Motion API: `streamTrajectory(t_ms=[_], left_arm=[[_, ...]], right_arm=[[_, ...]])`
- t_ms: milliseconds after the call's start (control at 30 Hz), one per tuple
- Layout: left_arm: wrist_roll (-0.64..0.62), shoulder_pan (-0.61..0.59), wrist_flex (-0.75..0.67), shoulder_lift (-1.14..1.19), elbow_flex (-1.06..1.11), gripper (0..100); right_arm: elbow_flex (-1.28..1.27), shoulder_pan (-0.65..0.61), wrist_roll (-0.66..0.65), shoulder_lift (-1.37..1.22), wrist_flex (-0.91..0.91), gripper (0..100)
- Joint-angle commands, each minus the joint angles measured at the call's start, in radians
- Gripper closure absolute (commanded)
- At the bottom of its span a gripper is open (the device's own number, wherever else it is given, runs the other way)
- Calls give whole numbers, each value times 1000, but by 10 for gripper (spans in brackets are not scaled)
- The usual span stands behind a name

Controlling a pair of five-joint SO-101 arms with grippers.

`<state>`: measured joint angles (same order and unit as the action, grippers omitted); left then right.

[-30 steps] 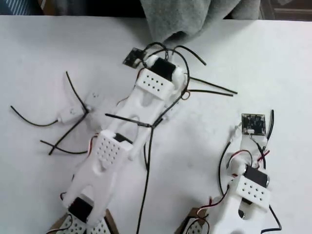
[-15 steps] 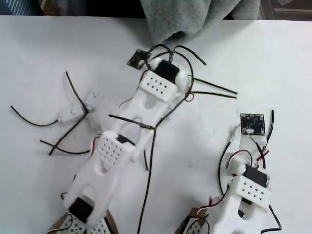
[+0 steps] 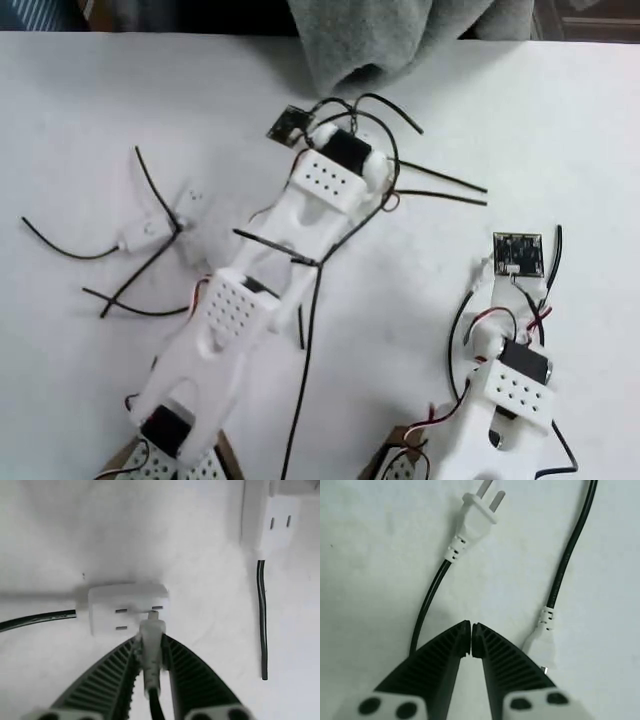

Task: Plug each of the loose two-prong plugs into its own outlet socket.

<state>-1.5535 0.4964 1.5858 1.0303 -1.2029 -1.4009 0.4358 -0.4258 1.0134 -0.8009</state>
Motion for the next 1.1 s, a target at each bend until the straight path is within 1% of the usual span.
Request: streamTrajectory(t_ms=[0,133,300,533,767,1067], left_arm=[[-6,-15,-12,-16,-35,976],[-5,-12,-8,-16,-44,976],[-5,-24,43,-2,-141,976],[-5,-18,8,-2,-77,976],[-5,-19,17,4,-72,976],[-5,-15,34,73,-84,976]], right_arm=[[5,-5,11,-2,13,978],[5,-5,11,-2,13,978],[5,-5,11,-2,13,978],[5,-5,11,-2,13,978],[5,-4,11,-2,13,978],[5,-4,11,-2,13,978]])
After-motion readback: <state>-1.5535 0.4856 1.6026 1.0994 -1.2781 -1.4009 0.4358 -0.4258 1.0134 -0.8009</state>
